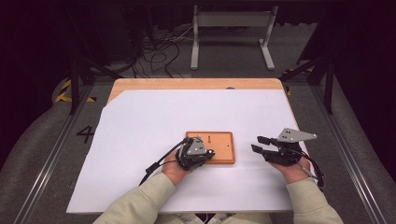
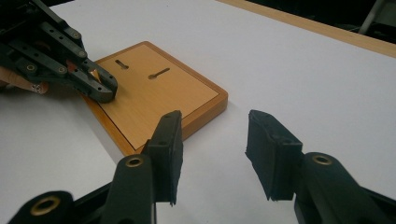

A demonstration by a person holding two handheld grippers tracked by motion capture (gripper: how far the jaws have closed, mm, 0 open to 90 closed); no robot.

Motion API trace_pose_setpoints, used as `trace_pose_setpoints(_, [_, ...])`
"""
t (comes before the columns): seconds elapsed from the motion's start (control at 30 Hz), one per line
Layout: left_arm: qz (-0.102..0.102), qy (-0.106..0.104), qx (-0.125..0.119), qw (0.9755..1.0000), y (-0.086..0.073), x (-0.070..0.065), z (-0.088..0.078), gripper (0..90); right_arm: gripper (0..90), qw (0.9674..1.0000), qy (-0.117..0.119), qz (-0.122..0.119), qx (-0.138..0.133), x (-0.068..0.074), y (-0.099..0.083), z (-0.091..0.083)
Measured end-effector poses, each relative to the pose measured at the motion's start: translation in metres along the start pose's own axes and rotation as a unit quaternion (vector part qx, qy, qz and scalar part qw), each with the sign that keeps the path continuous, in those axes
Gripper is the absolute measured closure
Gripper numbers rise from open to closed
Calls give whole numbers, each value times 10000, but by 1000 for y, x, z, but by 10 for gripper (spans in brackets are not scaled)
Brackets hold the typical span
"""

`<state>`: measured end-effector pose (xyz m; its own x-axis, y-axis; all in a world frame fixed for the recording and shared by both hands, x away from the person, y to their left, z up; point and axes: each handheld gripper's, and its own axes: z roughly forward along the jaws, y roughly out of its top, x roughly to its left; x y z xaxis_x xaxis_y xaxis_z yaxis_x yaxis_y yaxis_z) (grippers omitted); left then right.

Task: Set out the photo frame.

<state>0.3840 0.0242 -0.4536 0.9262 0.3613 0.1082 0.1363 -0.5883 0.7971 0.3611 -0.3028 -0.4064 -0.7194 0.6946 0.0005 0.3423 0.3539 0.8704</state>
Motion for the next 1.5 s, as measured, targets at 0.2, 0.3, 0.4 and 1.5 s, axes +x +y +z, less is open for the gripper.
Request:
trace_pose_setpoints(0.2, [608, 231, 37, 9979, -1, -10, -3, 843, 557, 10000, 8, -11, 10, 1, 0, 1])
trace_pose_setpoints(0.3, [923, 359, 73, 9951, 0, -16, -4, 844, 557, 10000, 0, -27, 14, 1, 1, 1])
trace_pose_setpoints(0.4, [1106, 477, 104, 9927, 0, -21, -5, 845, 557, 10000, 2, -34, 3, 2, 1, 0])
trace_pose_setpoints(1.5, [1667, 881, 58, 9820, -6, -38, -7, 845, 184, 9865, 927, 731, 1135, -5, 49, 68])
